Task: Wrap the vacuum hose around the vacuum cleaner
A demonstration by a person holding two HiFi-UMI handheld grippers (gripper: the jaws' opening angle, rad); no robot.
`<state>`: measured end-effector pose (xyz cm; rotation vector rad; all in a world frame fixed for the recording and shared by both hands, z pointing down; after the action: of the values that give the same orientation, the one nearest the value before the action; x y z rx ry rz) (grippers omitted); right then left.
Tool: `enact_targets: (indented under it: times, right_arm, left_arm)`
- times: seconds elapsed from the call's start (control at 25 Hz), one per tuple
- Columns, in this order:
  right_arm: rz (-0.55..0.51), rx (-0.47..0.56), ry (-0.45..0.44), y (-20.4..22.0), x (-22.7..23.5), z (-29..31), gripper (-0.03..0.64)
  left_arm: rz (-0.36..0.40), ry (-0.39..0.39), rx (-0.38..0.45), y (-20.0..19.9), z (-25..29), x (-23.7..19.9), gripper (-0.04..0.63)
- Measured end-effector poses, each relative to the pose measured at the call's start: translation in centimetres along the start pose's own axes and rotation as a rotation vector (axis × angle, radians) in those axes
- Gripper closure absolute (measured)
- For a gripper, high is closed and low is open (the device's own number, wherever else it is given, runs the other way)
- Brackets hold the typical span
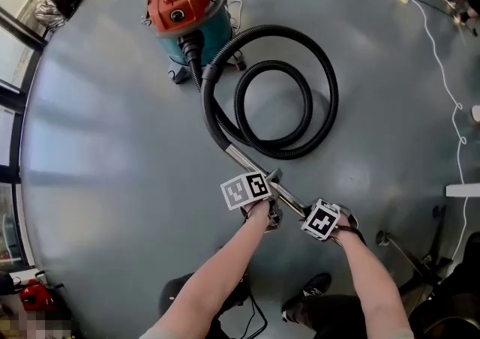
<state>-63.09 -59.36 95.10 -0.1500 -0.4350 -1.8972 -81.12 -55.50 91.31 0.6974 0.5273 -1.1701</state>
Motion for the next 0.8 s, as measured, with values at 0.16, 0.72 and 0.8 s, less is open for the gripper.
enact_targets:
  times: [0.16,0.72,0.8]
  right_arm:
    - [-0.038,-0.032,-0.003,1.7,2.6,1.3,0.430]
    - [-0.064,-0.051,0.067,5.1,10.1,5.0,0.430]
    - [-0.064,-0.058,0.072,5.5,10.4,5.5,0.430]
  left_arm:
    - [-0.057,-0.004,-0.019,1.0,3.6,-1.2,0.434]
    - [-0.034,0.056,-0.027,1.4,12.3,-2.4,0.422]
    - [-0.025,0.054,-0.035,1.6,12.9,-2.6,0.419]
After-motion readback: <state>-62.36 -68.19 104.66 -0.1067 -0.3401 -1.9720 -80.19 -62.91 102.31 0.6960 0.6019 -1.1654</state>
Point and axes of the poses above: the fingertips, and each gripper's own axes: z forward along the fingers, x to its right, y out of its underside, the point moved 7 cm from there along -z, backward along the fingers, and after that the axes turned 2 degrees about -z, right-handed, at the moved point
